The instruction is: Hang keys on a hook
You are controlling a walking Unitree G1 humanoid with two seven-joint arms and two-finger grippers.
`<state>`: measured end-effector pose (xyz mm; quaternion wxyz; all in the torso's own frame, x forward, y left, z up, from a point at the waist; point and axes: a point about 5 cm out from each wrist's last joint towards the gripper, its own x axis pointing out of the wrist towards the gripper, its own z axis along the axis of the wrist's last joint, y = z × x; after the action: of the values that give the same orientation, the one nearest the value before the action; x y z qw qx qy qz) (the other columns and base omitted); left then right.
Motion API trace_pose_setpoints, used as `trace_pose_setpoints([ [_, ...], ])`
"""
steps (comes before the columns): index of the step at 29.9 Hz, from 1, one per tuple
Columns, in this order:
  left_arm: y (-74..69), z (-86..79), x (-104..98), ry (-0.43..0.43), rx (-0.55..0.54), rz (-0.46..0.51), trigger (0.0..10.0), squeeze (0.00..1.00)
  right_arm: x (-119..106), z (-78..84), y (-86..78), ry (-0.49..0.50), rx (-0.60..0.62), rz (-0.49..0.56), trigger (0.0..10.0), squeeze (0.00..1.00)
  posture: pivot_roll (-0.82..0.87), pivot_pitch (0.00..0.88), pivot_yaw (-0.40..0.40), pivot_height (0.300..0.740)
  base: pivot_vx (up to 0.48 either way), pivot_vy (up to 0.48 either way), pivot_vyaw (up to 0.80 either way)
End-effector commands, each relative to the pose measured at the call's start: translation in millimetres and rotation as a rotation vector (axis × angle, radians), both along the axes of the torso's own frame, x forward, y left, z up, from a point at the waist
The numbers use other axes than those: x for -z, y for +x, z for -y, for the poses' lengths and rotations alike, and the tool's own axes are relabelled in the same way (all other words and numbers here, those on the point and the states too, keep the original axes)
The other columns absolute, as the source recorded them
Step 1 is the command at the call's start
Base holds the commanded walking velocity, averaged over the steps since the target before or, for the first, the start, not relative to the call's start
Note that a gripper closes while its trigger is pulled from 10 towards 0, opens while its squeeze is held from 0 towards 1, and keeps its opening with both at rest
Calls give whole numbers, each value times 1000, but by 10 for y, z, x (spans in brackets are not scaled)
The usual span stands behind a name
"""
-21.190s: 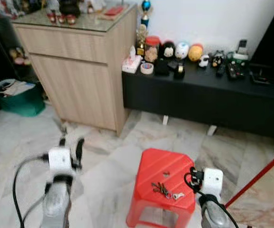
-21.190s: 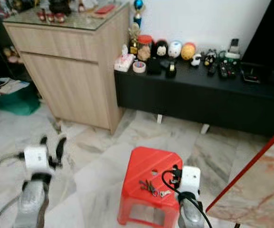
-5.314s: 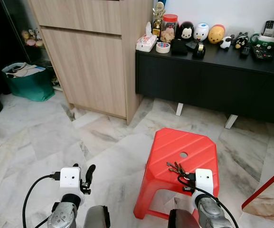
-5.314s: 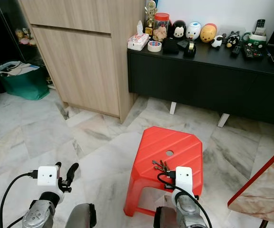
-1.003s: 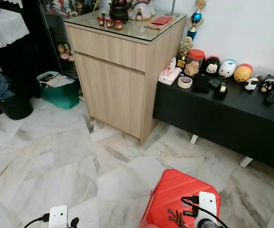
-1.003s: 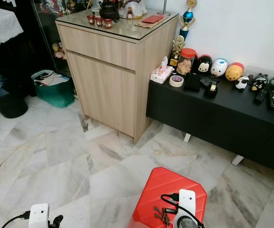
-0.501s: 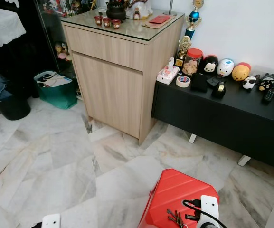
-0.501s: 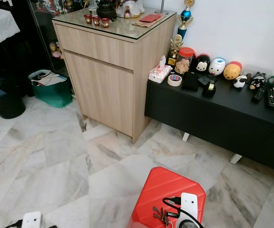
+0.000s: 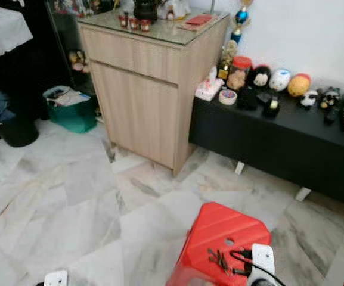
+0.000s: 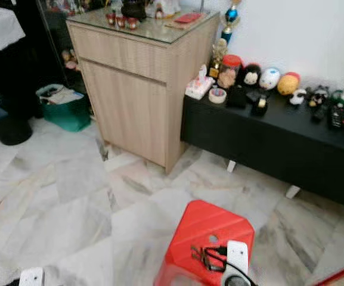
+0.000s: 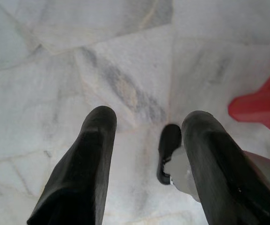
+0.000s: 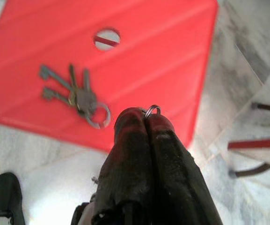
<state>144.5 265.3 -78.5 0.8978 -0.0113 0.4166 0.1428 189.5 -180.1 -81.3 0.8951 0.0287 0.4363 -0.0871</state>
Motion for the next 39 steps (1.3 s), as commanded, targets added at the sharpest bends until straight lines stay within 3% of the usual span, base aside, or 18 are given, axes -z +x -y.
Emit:
trace_pose_setpoints([
  [1, -70, 21, 41, -8, -8, -37, 10000, 0, 14, 25, -31, -1, 10, -11, 10000, 0, 27, 0, -23, 736, -281, 0, 0],
  [39, -76, 15, 41, -11, -7, -37, 10000, 0, 65, 56, -138, 2, 6, -53, 10000, 0, 32, 0, -28, 736, -269, 0, 0],
])
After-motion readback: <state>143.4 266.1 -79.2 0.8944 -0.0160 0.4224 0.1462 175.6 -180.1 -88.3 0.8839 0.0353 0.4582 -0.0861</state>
